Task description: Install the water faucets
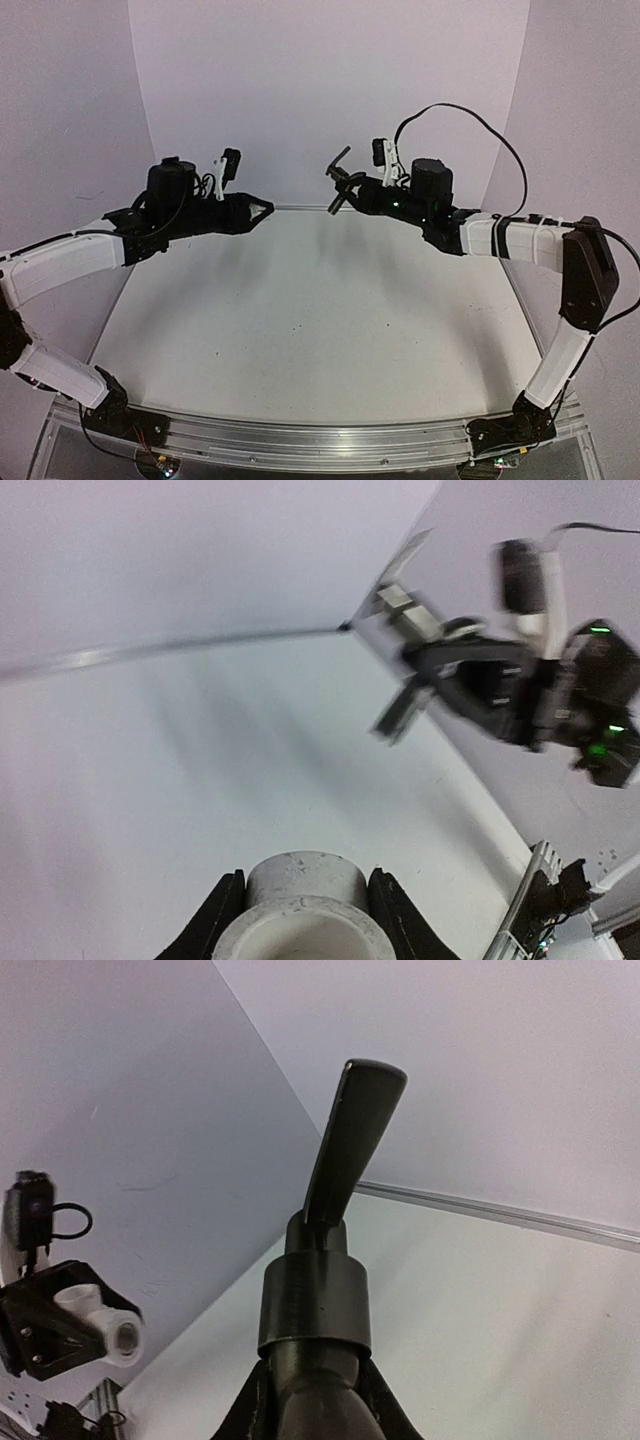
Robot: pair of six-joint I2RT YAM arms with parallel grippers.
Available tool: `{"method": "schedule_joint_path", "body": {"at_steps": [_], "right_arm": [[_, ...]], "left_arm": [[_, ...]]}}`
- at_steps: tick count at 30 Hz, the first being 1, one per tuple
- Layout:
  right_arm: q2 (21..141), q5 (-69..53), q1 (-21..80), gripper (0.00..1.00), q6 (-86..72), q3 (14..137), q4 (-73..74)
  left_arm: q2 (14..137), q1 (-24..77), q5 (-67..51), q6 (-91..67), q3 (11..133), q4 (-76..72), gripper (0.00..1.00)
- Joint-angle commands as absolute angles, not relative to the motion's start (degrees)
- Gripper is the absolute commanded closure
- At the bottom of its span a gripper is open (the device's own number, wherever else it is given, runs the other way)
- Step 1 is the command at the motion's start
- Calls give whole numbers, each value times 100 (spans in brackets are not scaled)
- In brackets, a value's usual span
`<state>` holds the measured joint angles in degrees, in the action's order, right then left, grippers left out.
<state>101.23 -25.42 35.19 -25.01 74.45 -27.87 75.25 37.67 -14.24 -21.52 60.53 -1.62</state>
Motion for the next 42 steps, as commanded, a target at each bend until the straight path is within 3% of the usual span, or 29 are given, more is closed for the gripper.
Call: {"method": "schedule_joint_path", "body": {"at_steps": [1, 8, 14, 17, 23, 31, 37, 42], "right_arm": [[9208, -1996, 3669, 100, -1349, 7243, -1975], [9074, -2275, 3665, 100, -1406, 6930, -2009], [9064, -2537, 3666, 100, -1516, 6846, -2096], [9005, -2611, 3671, 100, -1605, 6712, -2220], [8942, -2736, 3675, 100, -1761, 6563, -2360], [8973, -3082, 3674, 100, -1857, 6606, -2366], [9044, -3847, 3674, 100, -1979, 6492, -2820], [9199, -4490, 3726, 100, -2764, 6273, -4179]], "left_arm": [[8490, 3831, -294, -2967, 6984, 3483, 100], [9875, 4248, 654, -3366, 7113, 4590, 100], [10734, 4459, 947, -3464, 7340, 4604, 98], [10957, 4512, 921, -3453, 7392, 4594, 88], [11070, 4510, 938, -3359, 7371, 4580, 57], [10071, 4469, 1026, -3173, 7439, 4600, 11], [8817, 4430, 723, -2866, 8004, 4287, 7], [7684, 4316, -2324, -2555, 7323, 1142, 10]]}}
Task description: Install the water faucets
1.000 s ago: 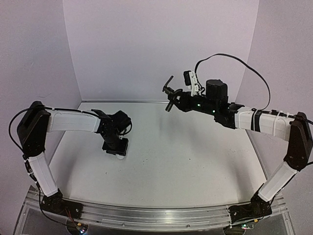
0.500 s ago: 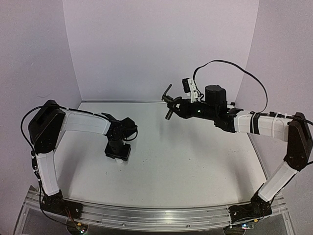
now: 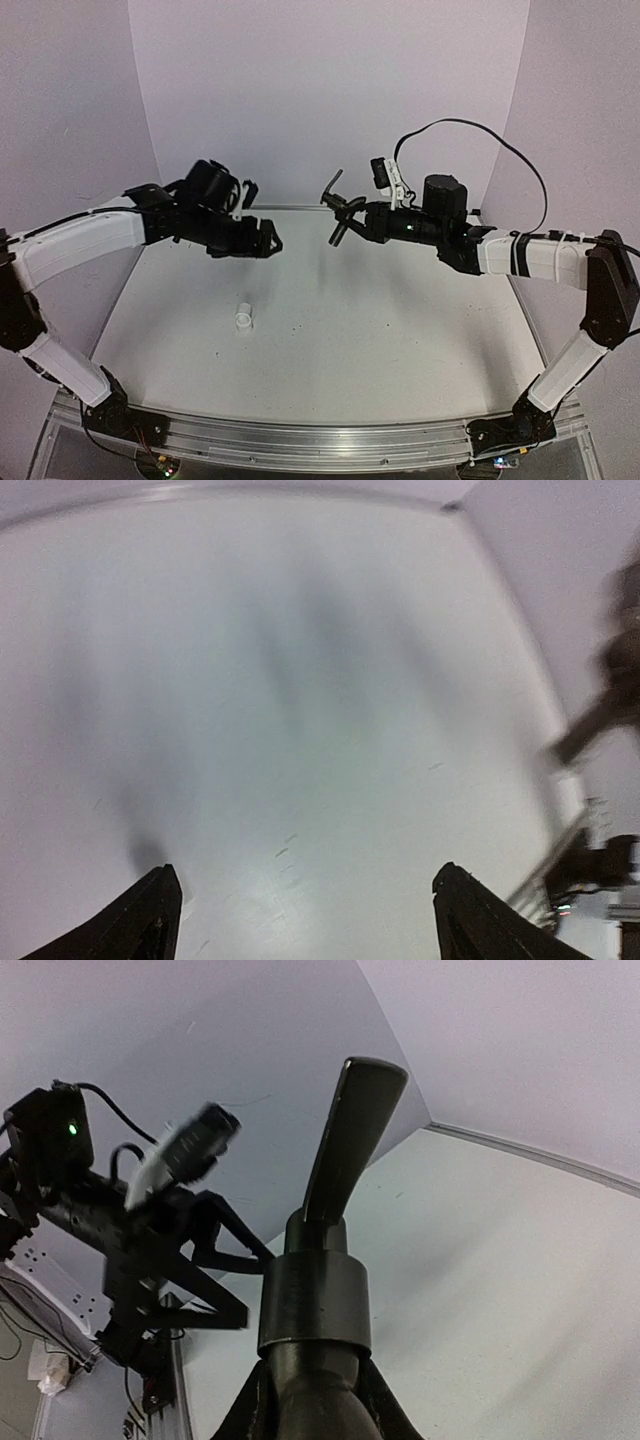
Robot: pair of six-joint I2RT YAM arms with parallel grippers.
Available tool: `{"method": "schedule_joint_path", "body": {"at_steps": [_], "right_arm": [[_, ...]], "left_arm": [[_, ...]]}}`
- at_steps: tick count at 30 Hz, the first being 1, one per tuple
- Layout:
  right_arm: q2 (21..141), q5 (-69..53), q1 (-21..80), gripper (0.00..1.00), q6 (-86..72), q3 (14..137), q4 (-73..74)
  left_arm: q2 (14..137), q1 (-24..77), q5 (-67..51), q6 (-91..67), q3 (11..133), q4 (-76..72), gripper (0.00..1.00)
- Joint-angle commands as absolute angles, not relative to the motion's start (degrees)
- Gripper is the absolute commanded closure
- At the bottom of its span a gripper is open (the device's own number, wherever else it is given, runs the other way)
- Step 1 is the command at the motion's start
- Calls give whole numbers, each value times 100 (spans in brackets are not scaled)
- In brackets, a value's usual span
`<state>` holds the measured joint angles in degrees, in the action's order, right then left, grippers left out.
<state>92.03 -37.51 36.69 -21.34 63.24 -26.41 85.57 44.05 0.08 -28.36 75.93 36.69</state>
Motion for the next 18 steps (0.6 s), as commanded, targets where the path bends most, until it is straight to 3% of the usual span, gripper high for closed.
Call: {"method": "schedule_joint_path", "body": {"at_steps": [1, 7, 13, 15, 18], "right_arm": [[9246, -4532, 3749, 100, -2906, 6270, -4416], [9523, -4783, 4001, 100, -3497, 6378, -5308], [9615, -4836, 4215, 100, -3498, 6474, -5370], [9631, -4796, 4261, 100, -3494, 6487, -5370], [9667, -4809, 4299, 100, -3522, 6527, -5370]], "left_arm": [[7638, 4288, -2704, -2671, 7242, 630, 10], [7803, 4145, -3042, -3427, 7088, -854, 9], [8160, 4120, -3237, -3468, 7417, -1025, 14], [8273, 4115, -3403, -3466, 7500, -1028, 20], [8379, 4114, -3674, -3433, 7572, -1023, 37]]}}
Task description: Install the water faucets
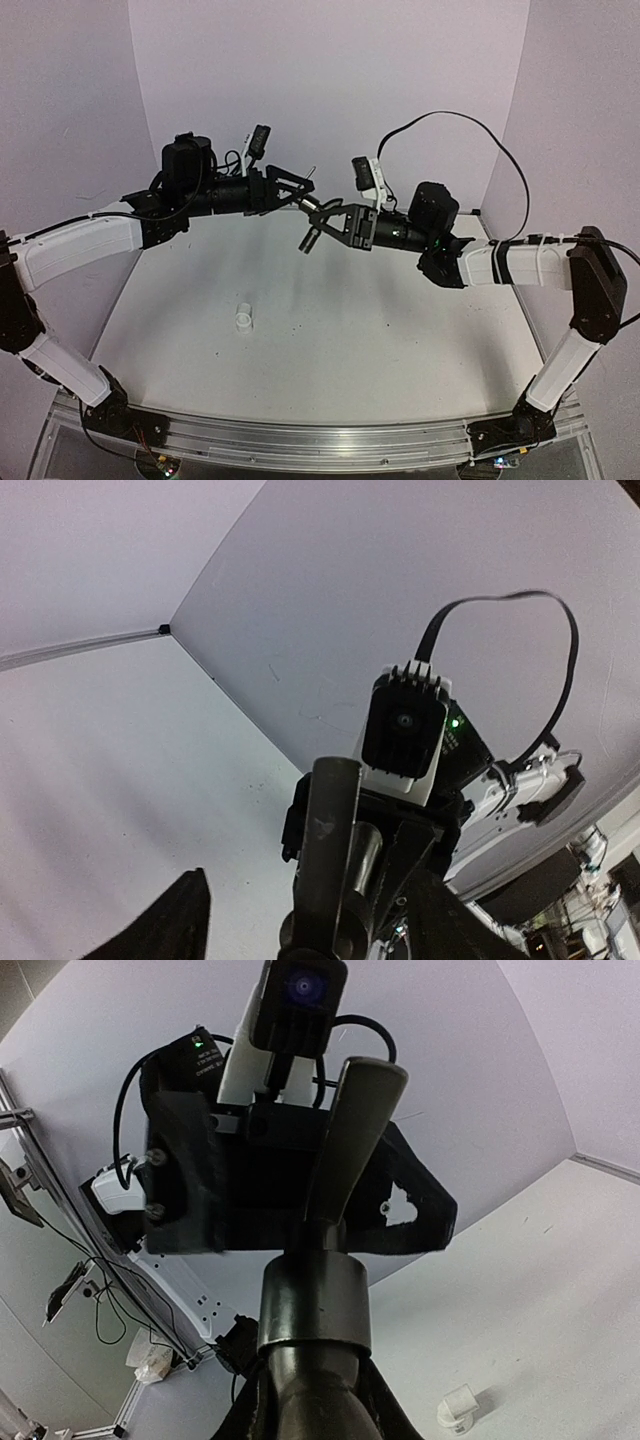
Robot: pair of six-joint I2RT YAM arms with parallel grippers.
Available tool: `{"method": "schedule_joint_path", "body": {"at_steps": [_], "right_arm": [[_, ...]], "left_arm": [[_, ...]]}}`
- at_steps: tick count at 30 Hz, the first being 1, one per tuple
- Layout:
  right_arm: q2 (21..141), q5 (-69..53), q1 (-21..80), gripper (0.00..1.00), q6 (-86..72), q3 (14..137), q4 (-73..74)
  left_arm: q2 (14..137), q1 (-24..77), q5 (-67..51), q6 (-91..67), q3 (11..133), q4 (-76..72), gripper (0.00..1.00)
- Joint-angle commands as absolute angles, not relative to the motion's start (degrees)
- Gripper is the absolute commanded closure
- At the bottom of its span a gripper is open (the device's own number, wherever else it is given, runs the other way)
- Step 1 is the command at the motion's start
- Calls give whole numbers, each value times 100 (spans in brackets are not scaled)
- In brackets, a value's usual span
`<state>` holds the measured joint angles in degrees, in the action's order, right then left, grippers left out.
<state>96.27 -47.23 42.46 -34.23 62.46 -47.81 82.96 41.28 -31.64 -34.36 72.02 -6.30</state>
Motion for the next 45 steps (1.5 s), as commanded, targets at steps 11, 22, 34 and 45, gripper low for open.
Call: {"method": "schedule_joint_path", "body": {"at_steps": [11, 22, 34, 45], "right_arm": [[9558, -4662, 4342, 44, -2934, 6529, -3922], [8727, -2601, 4290, 2, -850, 6918, -137], [9654, -4971, 4289, 2, -304, 8427, 1397], [9928, -5334, 4427, 15, -1071, 8158, -103]], "left_arm": [[8254, 4003, -3883, -2669, 7368, -982, 100], [8527, 3428, -4793, -2033, 7745, 126, 100], [8505, 3448, -5294, -1485, 7896, 601, 100], [8533, 3532, -5183, -1502, 7875, 656, 100]]}}
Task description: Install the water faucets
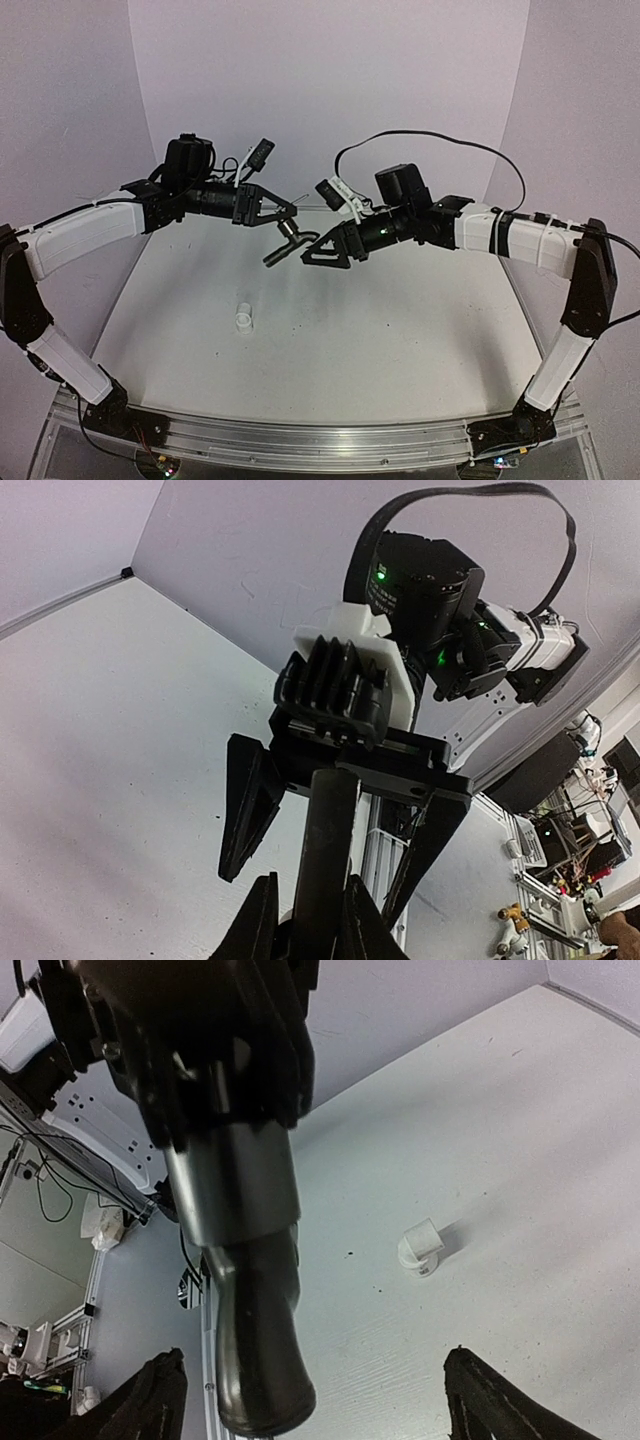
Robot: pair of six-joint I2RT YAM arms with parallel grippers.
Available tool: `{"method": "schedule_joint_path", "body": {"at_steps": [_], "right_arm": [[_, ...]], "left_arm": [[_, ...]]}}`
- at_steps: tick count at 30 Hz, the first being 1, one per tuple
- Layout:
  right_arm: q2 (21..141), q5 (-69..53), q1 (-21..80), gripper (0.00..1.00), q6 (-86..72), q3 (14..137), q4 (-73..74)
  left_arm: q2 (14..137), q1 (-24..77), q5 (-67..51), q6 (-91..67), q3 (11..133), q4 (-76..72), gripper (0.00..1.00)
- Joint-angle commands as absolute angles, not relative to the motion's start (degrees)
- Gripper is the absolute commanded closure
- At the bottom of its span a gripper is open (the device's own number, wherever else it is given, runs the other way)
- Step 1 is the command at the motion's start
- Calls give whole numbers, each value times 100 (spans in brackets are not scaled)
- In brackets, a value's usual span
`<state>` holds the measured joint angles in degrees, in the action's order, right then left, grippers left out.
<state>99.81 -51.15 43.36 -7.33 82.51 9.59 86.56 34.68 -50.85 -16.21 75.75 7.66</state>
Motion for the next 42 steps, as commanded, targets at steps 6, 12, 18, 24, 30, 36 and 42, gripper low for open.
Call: {"method": "schedule_joint_path", "body": {"at_steps": [6, 12, 18, 24, 30, 36, 42], "right_arm": [[10042, -5356, 4565, 27, -1071, 8020, -710], [9974, -5421, 4632, 36, -1216, 7802, -1391], [10094, -5623, 4639, 52, -1247, 7927, -1407], [10193, -5696, 4651, 64, -1298, 8054, -1368], [10358, -5758, 4684, 78, -1292, 8214, -1242], [10430, -5768, 4694, 98, -1415, 8310, -1239], [10400, -5818, 4691, 80, -1511, 8336, -1239]], "left_arm": [[8531, 3572, -5204, -1512, 7850, 659, 100], [8467, 3586, -5211, -1507, 7783, 659, 100], [8426, 3586, -5235, -1494, 7760, 665, 100], [8392, 3589, -5258, -1484, 7752, 696, 100], [8350, 3586, -5266, -1485, 7735, 723, 100], [8361, 3590, -5297, -1477, 7740, 765, 100], [8376, 3590, -5322, -1454, 7770, 820, 100]]}}
